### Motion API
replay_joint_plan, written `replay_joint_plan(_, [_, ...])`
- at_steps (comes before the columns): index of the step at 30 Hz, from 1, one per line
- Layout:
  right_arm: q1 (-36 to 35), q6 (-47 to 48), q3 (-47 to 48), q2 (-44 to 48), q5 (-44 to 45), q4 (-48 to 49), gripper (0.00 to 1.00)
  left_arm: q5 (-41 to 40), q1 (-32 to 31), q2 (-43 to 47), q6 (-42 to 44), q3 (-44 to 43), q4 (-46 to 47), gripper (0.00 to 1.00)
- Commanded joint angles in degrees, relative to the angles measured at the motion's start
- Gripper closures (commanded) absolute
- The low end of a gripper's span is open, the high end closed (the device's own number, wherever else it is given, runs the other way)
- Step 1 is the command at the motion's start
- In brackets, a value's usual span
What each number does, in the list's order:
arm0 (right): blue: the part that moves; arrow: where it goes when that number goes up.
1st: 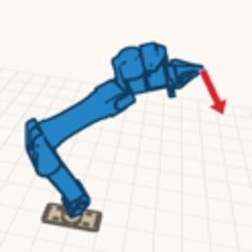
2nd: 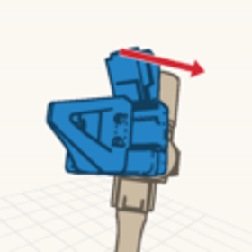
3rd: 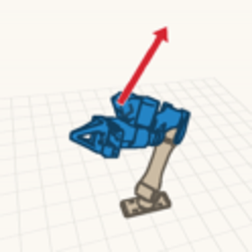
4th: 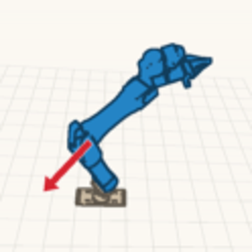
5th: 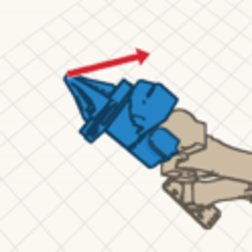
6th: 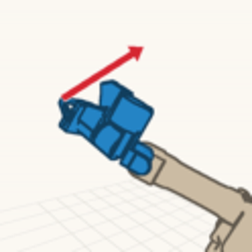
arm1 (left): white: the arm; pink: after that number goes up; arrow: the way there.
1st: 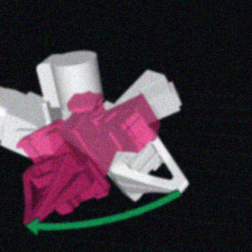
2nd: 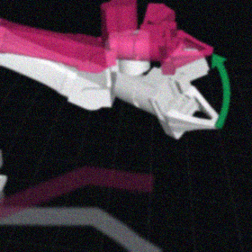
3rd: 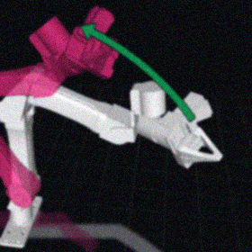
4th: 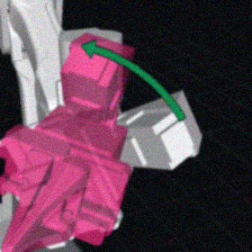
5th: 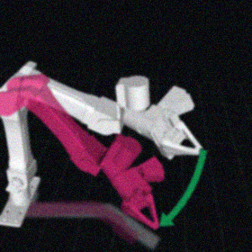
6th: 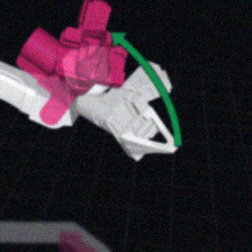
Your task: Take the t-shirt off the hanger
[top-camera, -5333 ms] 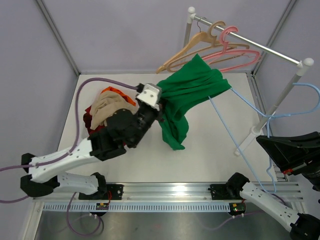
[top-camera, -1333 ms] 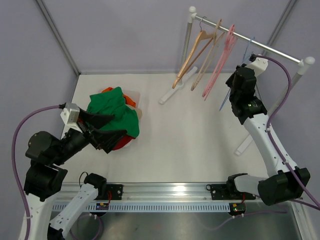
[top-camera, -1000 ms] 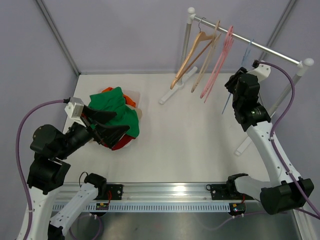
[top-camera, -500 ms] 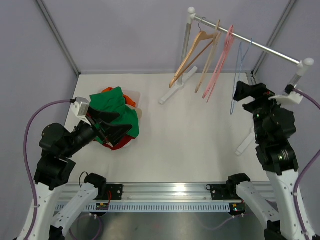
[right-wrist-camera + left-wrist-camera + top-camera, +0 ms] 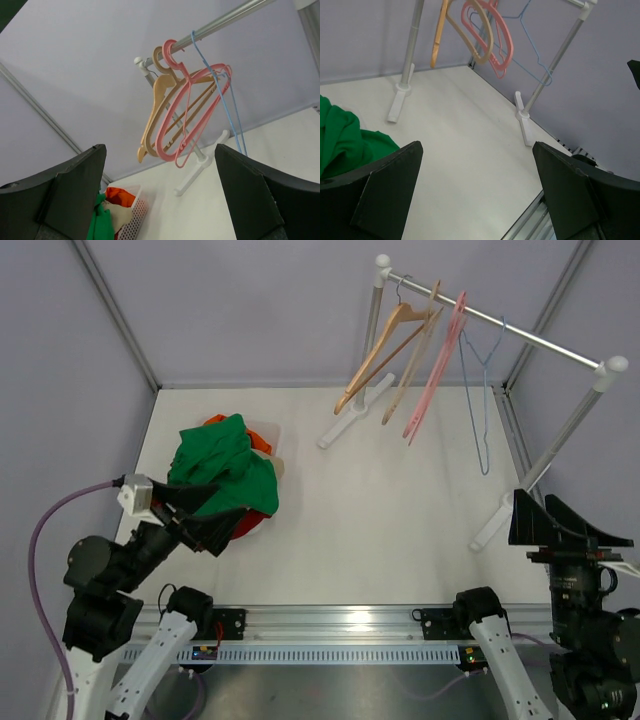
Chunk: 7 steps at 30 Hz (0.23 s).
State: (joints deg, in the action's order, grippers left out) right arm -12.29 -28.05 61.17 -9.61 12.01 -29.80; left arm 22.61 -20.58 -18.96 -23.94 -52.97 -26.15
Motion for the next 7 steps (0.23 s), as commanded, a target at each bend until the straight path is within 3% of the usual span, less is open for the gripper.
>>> replay_joint_plan(1, [0.2,3.7,2.6,3.2,1.7,-5.3,0.01,-4.3,-0.1,3.0,1.5,-1.4,1.4,0.01])
replay_joint_plan(7, [0.3,5.6,3.5,6.4,4.3,-8.4,0.01,-6.5,-0.1,3.1,2.7,-4.0,-1.6,0.01])
